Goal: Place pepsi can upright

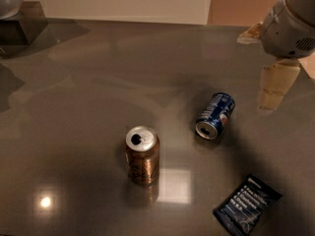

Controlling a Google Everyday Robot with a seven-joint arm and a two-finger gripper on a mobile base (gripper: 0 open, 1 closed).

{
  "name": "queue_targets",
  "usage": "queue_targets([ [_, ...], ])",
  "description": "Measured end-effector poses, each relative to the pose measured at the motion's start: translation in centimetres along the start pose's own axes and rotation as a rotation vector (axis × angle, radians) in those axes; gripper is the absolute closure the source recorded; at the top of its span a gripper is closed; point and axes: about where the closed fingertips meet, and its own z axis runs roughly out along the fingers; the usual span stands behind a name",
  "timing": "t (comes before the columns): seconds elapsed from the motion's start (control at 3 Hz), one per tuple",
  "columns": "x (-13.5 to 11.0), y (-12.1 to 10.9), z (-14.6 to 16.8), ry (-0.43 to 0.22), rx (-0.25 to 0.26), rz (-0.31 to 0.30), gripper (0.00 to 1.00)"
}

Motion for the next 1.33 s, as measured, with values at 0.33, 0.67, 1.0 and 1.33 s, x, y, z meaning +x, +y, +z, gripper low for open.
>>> queue_targets([
  [0.33,-1.6,-0.6,2.5,-0.043,-0.034,-0.201,0.00],
  [0.67,-3.0,-0.2,5.2,-0.088,-0.086,-0.408,0.00],
  [1.0,-3.7,0.5,7.2,-0.109,-0.146,-0.611,0.00],
  [1.33,-3.9,1.1,8.4,-0.113,-0.198,-0.758,0.00],
])
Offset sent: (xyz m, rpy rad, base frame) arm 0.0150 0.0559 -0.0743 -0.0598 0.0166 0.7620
